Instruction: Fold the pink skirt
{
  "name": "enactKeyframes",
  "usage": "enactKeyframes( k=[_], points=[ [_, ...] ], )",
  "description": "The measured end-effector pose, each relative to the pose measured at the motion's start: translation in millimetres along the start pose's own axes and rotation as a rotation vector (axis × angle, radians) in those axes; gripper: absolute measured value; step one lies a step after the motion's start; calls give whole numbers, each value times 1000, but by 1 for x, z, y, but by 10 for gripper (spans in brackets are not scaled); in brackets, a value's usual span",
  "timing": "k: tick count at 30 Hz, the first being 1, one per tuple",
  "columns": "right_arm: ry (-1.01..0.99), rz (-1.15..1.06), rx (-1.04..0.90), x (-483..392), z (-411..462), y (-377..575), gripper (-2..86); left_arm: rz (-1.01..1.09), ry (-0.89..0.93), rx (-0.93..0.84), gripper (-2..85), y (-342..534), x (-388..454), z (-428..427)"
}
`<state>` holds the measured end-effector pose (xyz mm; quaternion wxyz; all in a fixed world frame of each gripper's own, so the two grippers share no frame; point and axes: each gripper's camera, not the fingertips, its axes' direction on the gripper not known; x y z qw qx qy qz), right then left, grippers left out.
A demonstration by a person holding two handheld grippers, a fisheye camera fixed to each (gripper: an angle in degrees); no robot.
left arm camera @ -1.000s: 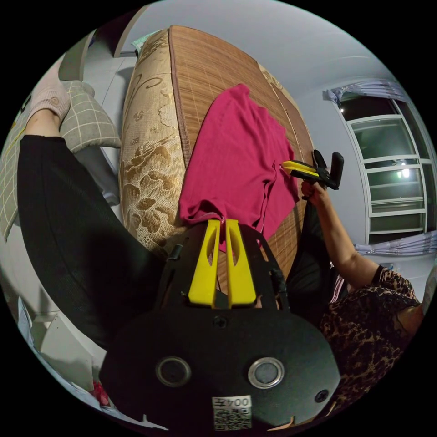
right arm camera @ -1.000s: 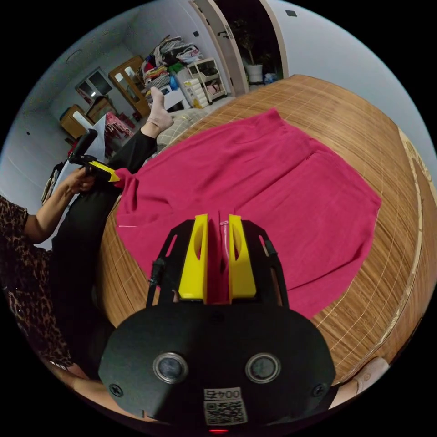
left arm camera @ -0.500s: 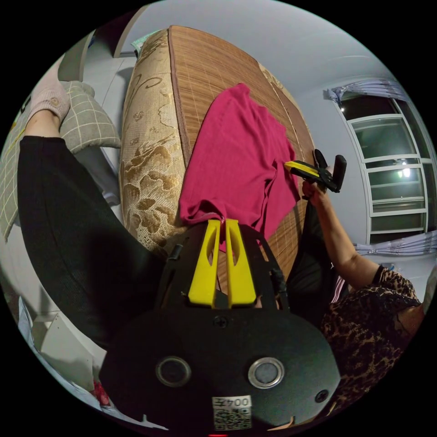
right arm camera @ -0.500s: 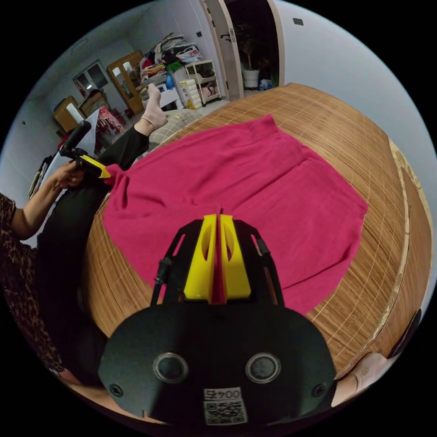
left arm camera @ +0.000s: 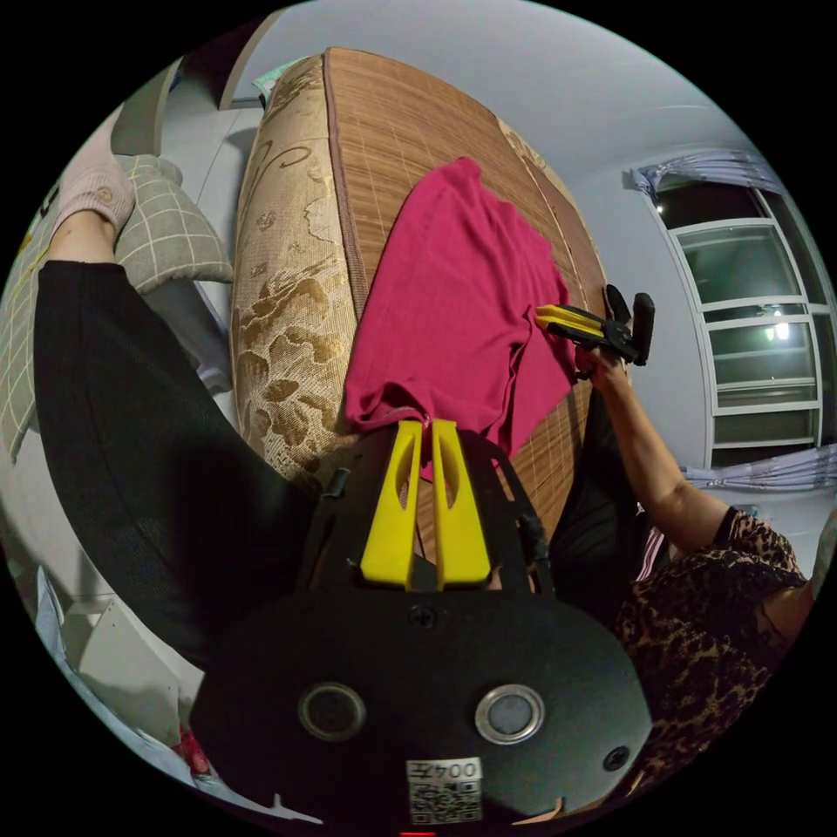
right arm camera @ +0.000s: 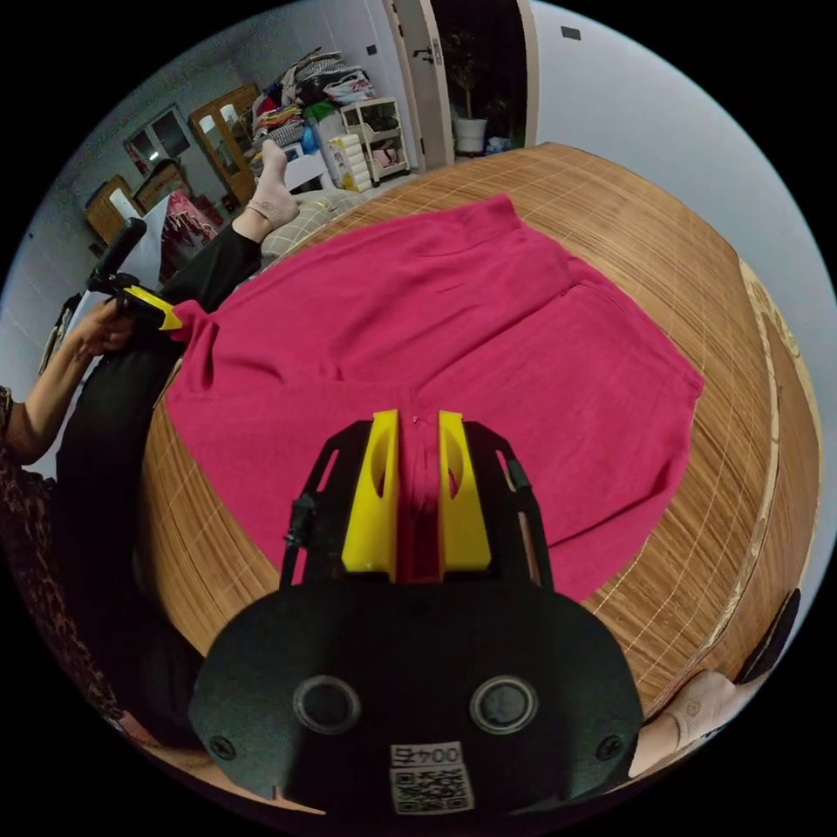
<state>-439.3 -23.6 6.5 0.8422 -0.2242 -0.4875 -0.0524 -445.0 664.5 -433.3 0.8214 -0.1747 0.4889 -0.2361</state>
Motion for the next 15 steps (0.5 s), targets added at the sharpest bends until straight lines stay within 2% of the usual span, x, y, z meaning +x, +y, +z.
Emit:
enactKeyframes(
  k=[9,15],
  points=[
    [-273,39,-30,-19,-7,9,60,-1,-3,-1,22,4,14,-17],
    [-320,29,-36,-61,-13,20,32,0,-4,0,25,10,21,-34]
  ],
)
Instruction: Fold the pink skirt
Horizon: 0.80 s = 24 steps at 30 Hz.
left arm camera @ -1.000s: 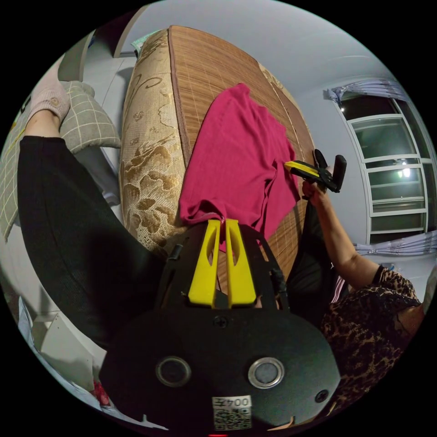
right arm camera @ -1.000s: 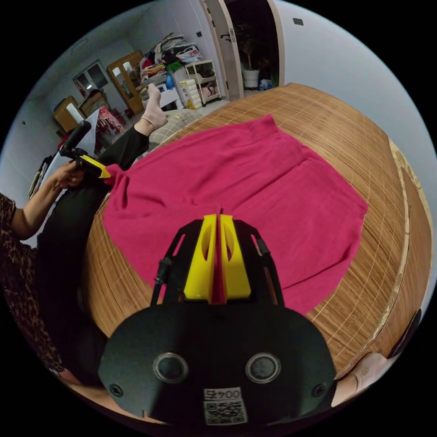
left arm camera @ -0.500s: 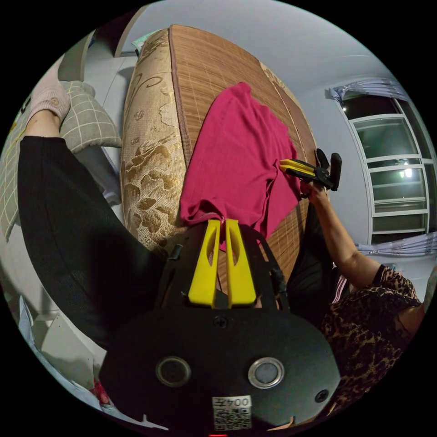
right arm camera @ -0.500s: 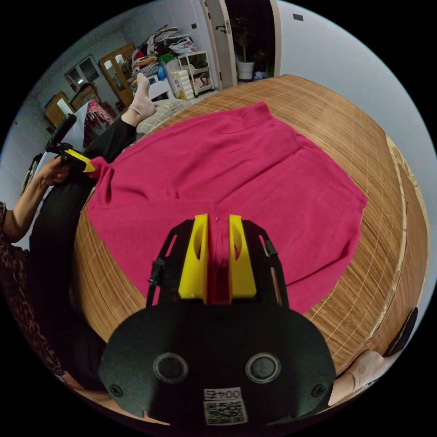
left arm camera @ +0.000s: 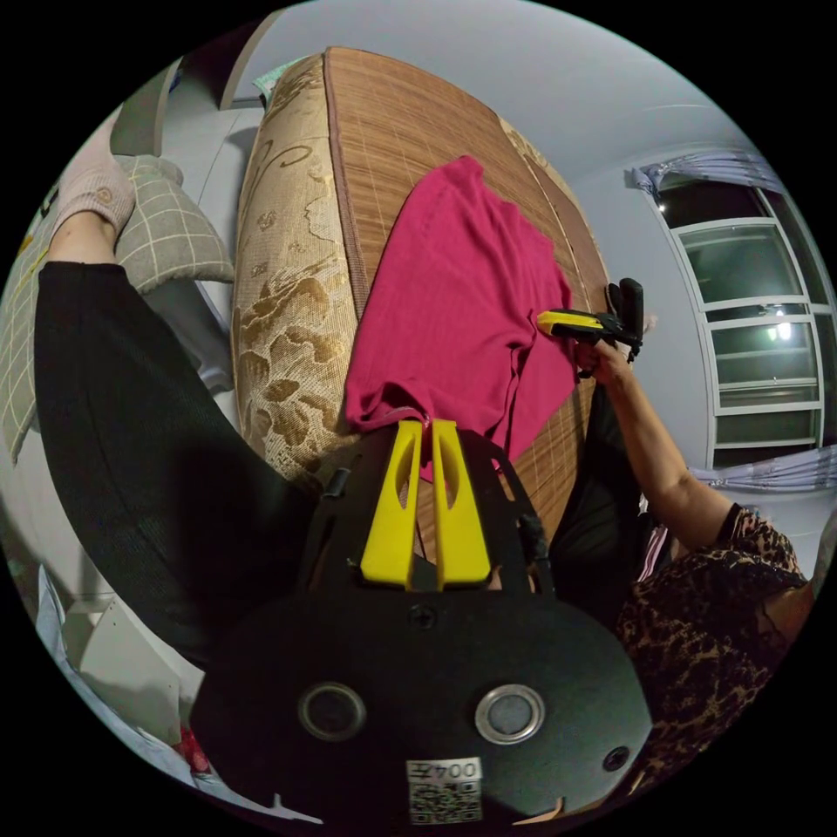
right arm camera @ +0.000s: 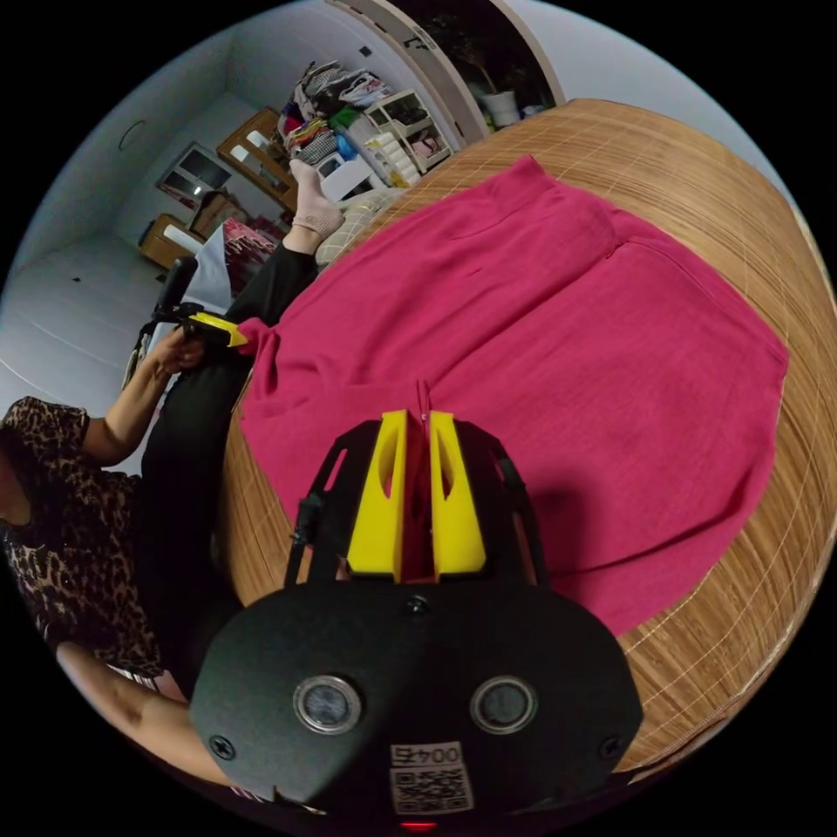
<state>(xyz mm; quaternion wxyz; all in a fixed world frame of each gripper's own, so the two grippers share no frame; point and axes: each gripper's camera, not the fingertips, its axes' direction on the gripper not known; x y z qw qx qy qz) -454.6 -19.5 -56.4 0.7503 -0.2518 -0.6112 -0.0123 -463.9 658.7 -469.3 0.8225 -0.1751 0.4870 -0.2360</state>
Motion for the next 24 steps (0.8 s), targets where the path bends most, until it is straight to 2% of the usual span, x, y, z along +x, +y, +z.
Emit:
enactKeyframes(
  k=[7,13,17,19,21,24],
  points=[
    [38,-21,29,-76,-4,27,22,4,-4,10,25,11,6,-24],
    [204,-26,272,-203,-71,105,16,4,61,93,25,31,2,-64],
    [350,30,492,-299,-133,186,10,15,246,239,24,67,-9,-118],
    [385,42,578,-341,-160,220,8,27,404,335,24,90,-9,-149],
    [422,42,684,-400,-193,264,6,67,637,473,25,121,2,-192],
    [397,20,832,-467,-232,317,4,172,843,594,25,155,35,-250]
  ],
)
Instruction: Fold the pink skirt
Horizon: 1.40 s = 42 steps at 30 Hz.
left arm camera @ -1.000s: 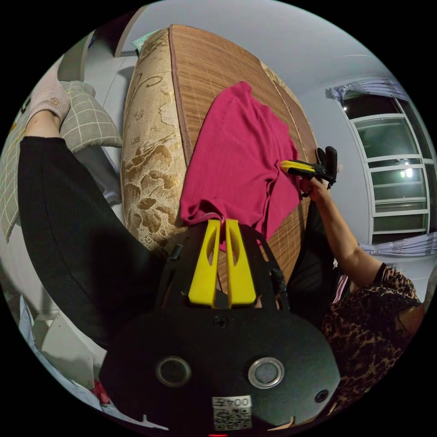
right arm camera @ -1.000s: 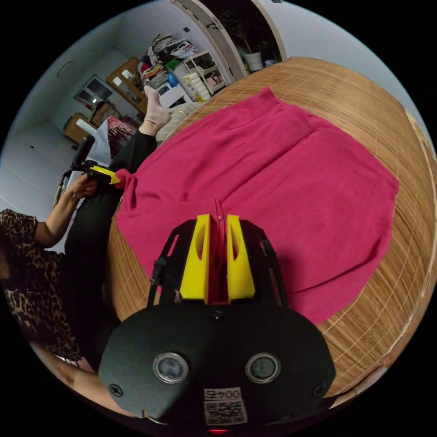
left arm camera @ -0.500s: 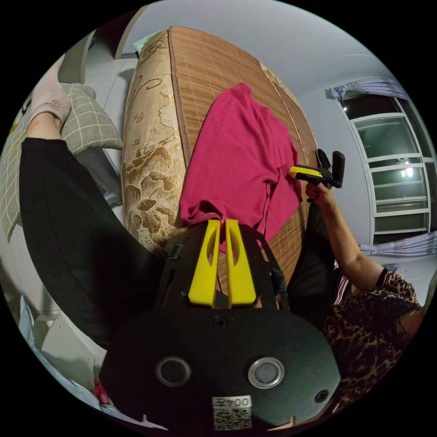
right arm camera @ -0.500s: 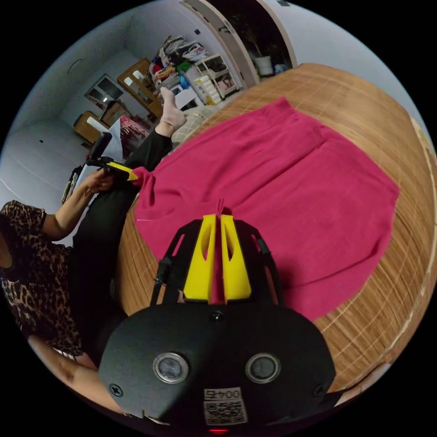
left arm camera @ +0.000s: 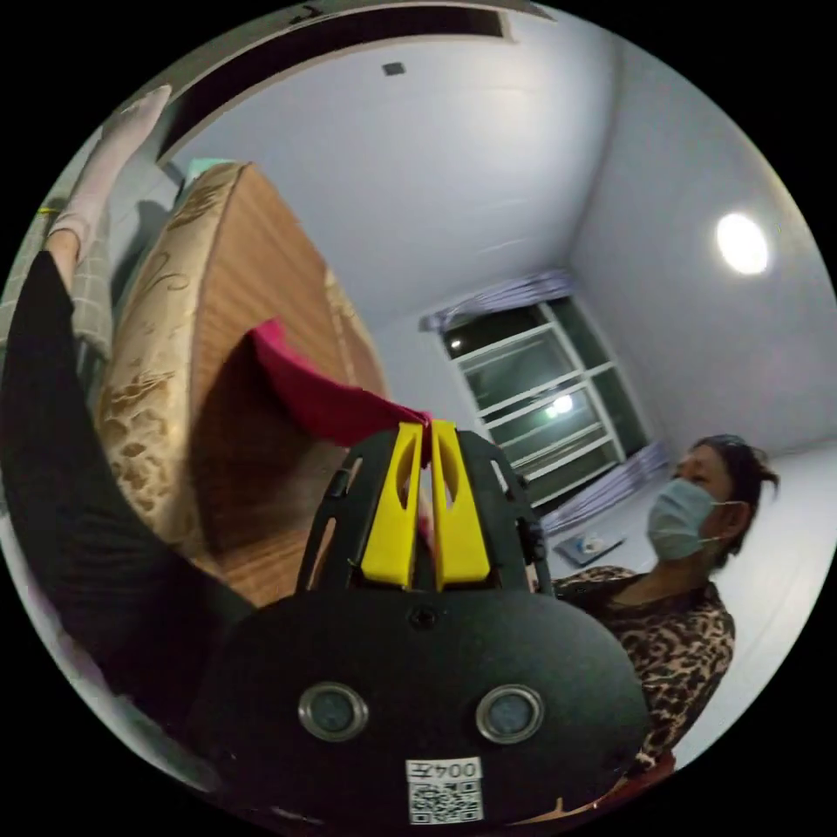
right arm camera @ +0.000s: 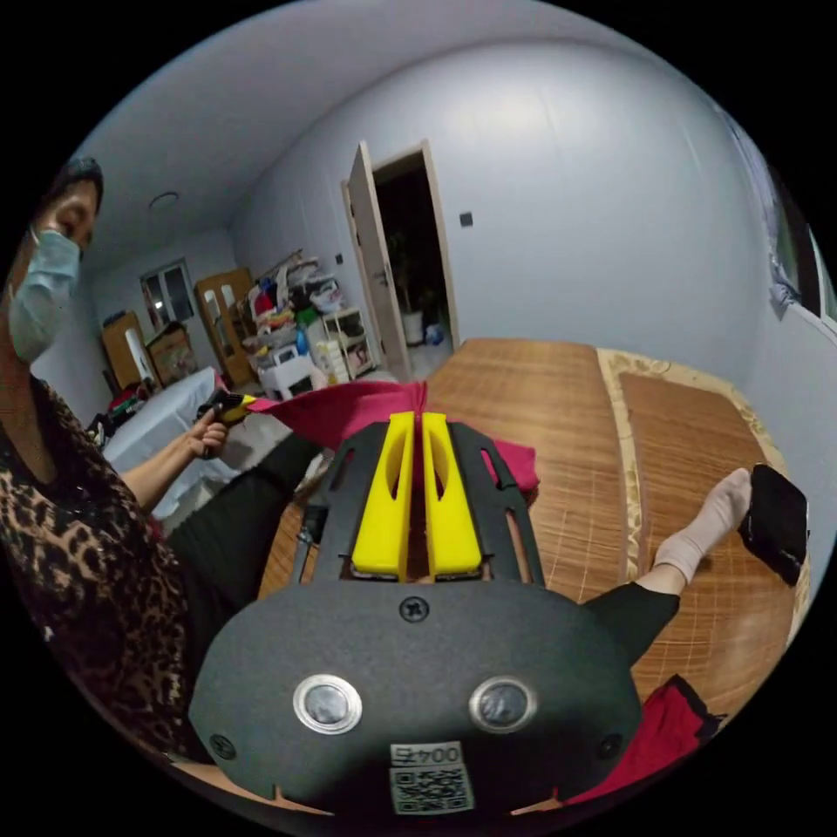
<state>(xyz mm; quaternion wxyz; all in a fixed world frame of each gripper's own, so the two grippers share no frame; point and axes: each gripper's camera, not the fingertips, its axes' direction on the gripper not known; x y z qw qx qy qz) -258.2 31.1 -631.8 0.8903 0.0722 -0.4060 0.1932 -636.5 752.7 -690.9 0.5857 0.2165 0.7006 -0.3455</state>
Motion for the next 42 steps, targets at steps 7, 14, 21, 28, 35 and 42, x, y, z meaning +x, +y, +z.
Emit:
enactKeyframes(
  k=[7,14,21,28,35,42],
  points=[
    [-143,59,310,-70,-136,-8,1,206,181,42,24,-20,150,-9],
    [-109,161,231,-84,-140,-12,3,75,140,1,23,-52,124,13],
    [-112,320,138,-30,-59,-42,5,-137,36,-20,23,-144,22,62],
    [3,168,264,-36,-58,-142,5,172,-21,-32,24,-277,115,115],
    [109,-35,144,-75,-28,-101,5,256,-159,-130,25,-263,84,131],
    [169,-42,-272,-56,100,72,6,0,-446,-406,21,-174,-131,163]
  ],
)
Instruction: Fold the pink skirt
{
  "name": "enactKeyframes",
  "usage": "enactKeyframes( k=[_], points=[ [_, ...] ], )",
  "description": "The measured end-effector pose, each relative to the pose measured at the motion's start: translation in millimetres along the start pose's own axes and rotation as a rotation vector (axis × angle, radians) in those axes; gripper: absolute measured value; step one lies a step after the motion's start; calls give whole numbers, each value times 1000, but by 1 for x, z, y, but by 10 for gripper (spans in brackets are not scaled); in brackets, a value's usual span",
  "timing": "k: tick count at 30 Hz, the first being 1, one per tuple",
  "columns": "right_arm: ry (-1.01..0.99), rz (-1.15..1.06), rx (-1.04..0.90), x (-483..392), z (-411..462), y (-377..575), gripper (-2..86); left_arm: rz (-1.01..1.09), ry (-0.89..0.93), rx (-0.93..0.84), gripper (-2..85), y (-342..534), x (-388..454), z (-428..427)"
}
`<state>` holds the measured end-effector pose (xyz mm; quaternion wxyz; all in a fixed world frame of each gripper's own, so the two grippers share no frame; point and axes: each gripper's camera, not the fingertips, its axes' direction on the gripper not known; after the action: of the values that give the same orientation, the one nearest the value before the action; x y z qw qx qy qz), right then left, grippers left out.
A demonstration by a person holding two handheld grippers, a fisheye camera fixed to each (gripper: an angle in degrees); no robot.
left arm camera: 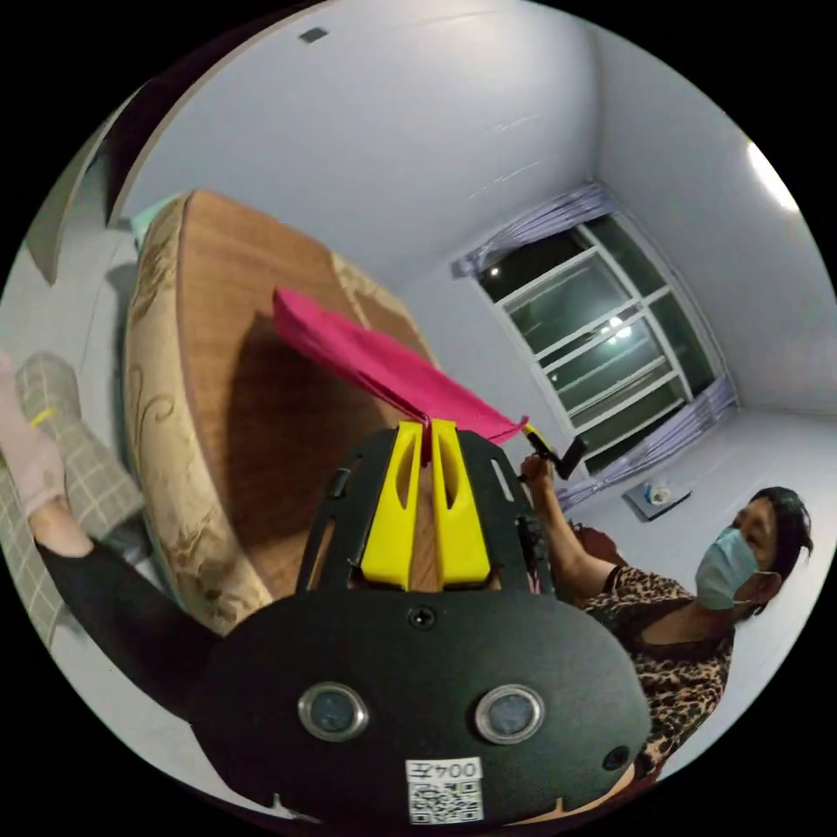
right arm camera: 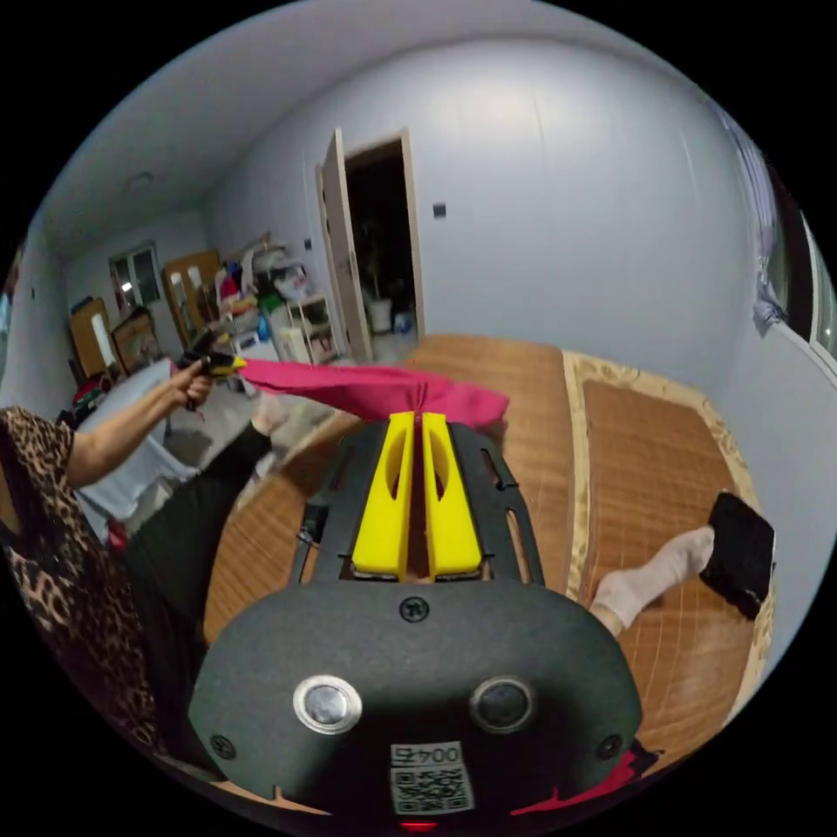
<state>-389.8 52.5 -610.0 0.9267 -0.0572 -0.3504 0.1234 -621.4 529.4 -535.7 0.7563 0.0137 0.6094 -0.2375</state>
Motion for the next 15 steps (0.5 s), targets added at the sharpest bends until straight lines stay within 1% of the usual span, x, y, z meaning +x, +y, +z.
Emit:
enactKeyframes(
  k=[1,3,6,8,12,15],
  points=[
    [9,-9,-43,-2,16,11,6,-28,-26,-32,21,5,-14,15],
    [60,-67,-209,-15,75,51,8,-125,-92,-128,21,25,-61,66],
    [70,-115,-356,-28,123,88,9,-208,-145,-203,21,43,-93,111],
    [44,-105,-387,-28,135,100,9,-203,-202,-247,21,49,-96,128],
    [45,-168,-475,-28,147,112,10,-154,-327,-375,19,59,-92,157],
    [32,-215,-532,-26,155,112,12,-133,-351,-420,18,66,-92,170]
  ],
)
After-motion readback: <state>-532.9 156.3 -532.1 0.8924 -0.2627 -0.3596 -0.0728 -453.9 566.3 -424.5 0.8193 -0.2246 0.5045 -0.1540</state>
